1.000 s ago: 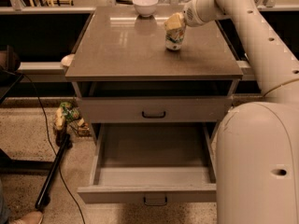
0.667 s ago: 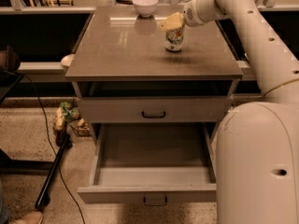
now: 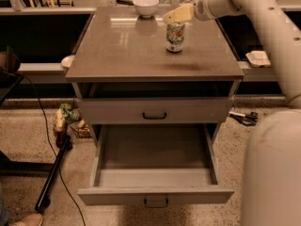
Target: Pick 7up can from middle drawer and place on counter
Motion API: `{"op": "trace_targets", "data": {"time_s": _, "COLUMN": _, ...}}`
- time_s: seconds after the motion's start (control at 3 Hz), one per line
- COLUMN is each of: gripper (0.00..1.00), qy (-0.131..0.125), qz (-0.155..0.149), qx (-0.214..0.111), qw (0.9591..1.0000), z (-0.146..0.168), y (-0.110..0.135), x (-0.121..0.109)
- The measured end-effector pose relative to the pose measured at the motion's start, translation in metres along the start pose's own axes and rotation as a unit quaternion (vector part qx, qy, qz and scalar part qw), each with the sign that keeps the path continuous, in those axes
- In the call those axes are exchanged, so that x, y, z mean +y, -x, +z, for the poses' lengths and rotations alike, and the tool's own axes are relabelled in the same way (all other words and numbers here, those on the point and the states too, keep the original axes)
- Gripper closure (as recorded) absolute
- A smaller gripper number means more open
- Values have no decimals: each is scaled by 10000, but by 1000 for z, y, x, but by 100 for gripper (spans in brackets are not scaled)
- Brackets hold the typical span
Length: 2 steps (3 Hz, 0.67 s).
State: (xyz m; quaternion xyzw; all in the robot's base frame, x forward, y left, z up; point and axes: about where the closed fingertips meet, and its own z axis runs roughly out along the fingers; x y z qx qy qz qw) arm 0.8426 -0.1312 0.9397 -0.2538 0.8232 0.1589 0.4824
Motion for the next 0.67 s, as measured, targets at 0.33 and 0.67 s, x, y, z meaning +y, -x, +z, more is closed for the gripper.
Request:
{"op": "trace_targets", "data": {"time_s": 0.33, "gripper": 0, "qy": -235, "qz": 86, "qx": -604, "qw": 9979, "z": -39, "y": 13, "x": -2}}
{"op": "trace_targets", "data": {"time_s": 0.67, "gripper": 0, "qy": -428, "qz": 220, "qx": -1129, "qw": 9924, "z": -69, "y": 15, "x": -1}}
